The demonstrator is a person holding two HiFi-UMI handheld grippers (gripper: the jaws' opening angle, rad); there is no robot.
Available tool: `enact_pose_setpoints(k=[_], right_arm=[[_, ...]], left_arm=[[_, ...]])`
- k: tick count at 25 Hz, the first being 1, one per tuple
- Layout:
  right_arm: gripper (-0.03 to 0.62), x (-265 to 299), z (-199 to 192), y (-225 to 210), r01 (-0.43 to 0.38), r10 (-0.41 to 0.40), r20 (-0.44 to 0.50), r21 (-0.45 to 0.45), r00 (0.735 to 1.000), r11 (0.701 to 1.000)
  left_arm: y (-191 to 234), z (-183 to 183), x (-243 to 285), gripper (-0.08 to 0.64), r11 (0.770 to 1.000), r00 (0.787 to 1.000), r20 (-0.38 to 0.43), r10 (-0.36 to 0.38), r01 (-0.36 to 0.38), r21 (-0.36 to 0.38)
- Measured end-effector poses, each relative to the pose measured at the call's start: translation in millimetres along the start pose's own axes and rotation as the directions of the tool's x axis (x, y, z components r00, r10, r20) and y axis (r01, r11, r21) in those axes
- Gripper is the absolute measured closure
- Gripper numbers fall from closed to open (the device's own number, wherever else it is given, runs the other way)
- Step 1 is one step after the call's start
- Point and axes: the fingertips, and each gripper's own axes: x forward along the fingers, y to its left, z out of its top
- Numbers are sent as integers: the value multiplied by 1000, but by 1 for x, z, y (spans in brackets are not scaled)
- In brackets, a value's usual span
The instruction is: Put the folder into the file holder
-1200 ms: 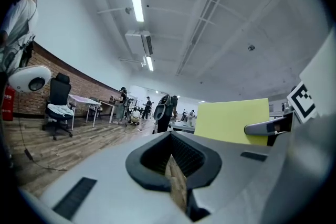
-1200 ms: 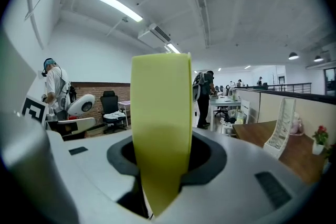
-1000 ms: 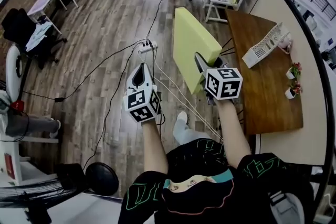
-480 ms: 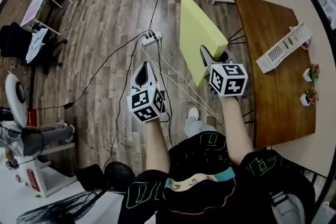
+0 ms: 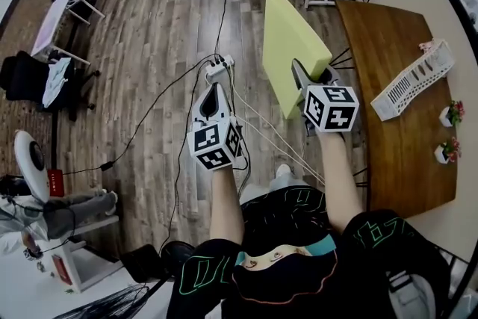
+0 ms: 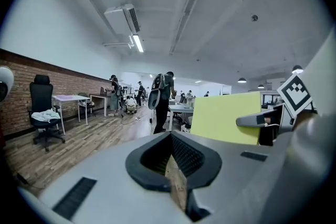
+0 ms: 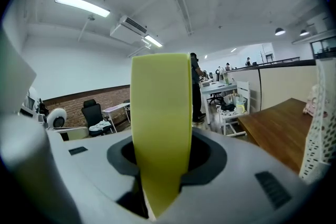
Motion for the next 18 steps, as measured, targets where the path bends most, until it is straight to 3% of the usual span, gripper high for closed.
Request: enact_pose_setpoints(k=[6, 9, 14, 18], right_arm=[[431, 22, 9, 16, -38, 38, 6, -24, 999, 999], [431, 29, 15, 9, -18, 18, 21, -27, 1000, 999], [431, 45, 29, -28, 77, -77, 27, -24, 997, 997], [431, 45, 53, -75, 206, -206, 59, 8, 977, 979]], left_arm=[[11, 10, 25, 566, 1000, 1000, 10, -11, 11, -6], [9, 14, 47, 566, 999, 999, 17, -46, 46, -10], [-9, 22, 99, 565, 991, 992, 14, -129, 129, -17], [-42, 40, 145, 565, 970, 970, 19, -241, 241, 2]])
